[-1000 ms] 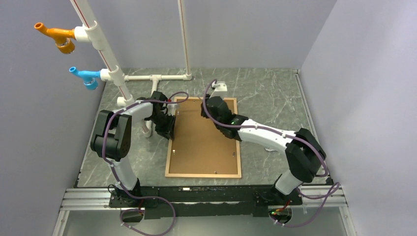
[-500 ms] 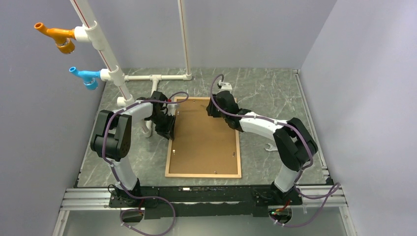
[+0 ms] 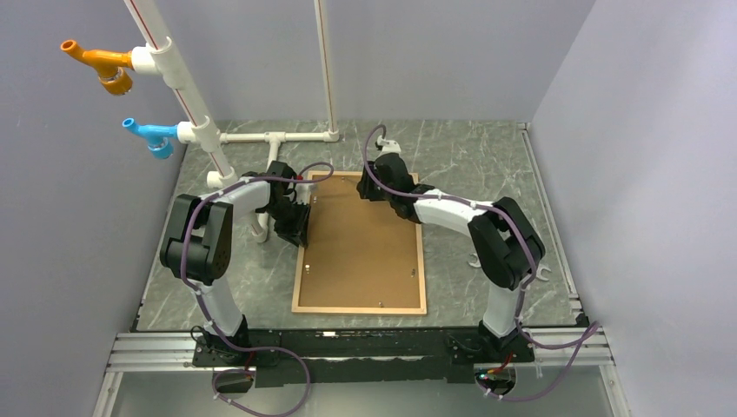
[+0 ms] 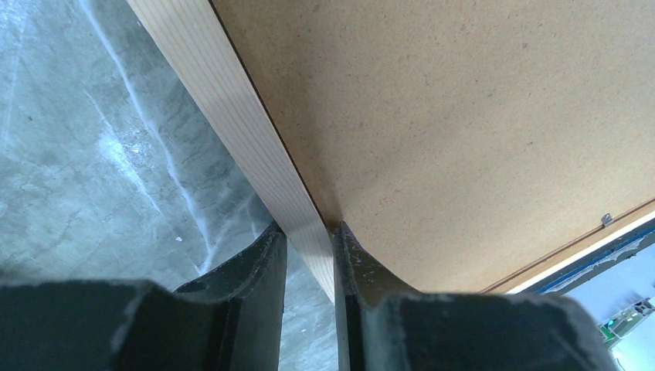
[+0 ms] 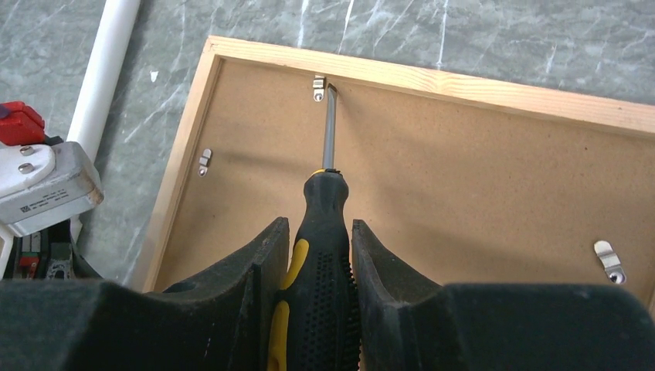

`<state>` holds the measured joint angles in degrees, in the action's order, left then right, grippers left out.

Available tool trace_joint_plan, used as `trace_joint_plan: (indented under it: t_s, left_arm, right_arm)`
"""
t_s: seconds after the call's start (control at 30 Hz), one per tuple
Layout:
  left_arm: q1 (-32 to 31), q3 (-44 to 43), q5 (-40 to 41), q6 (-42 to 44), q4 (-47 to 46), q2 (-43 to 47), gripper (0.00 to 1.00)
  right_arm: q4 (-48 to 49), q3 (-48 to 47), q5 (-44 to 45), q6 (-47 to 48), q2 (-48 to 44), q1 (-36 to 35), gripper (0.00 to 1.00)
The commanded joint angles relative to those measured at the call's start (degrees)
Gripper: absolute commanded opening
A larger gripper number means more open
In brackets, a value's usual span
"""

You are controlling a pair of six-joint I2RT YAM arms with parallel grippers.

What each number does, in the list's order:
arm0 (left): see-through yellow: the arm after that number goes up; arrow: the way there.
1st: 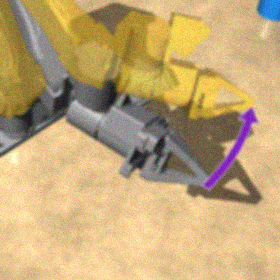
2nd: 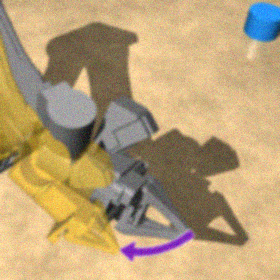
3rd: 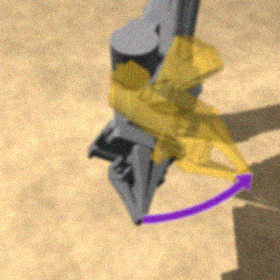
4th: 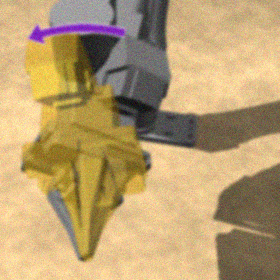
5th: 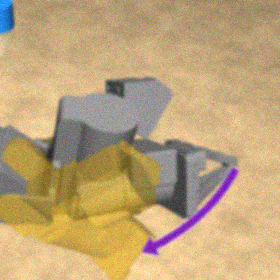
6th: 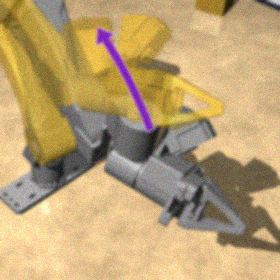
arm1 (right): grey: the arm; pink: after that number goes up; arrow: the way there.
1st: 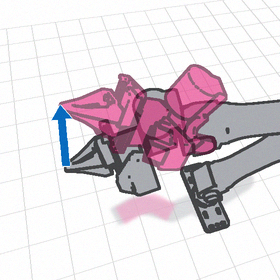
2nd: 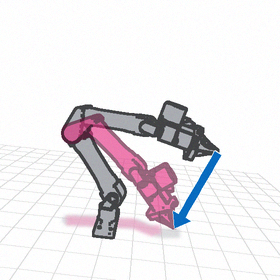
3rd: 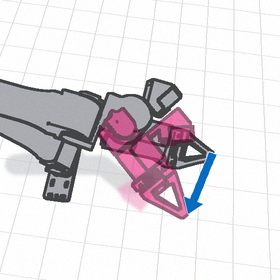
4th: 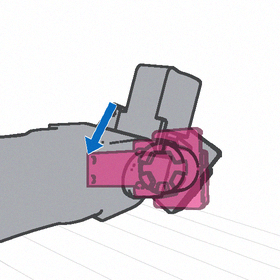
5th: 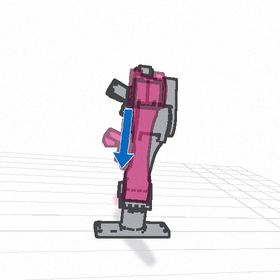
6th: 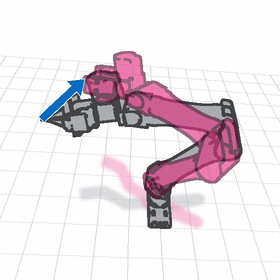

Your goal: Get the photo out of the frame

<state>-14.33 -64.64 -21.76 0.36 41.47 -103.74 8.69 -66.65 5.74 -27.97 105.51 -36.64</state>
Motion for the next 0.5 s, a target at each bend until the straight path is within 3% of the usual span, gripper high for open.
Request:
trace_joint_plan:
  t_s: [0.0,0.33,0.47]
  left_arm:
    - [-0.46,-0.67,0.74,2.72,0.38,-0.32,0.00]
    - [-0.52,-0.79,0.86,2.80,0.33,-0.51,0.00]
    - [-0.45,-0.92,0.83,2.83,0.52,-0.73,0.00]
  right_arm:
    - [1.47,-3.41,-1.45,1.66,2.07,0.58,0.00]
    - [4.41,-4.10,-17.12,2.67,4.17,0.79,0.00]
    - [3.87,-5.25,-19.55,3.03,5.01,0.88,0.00]
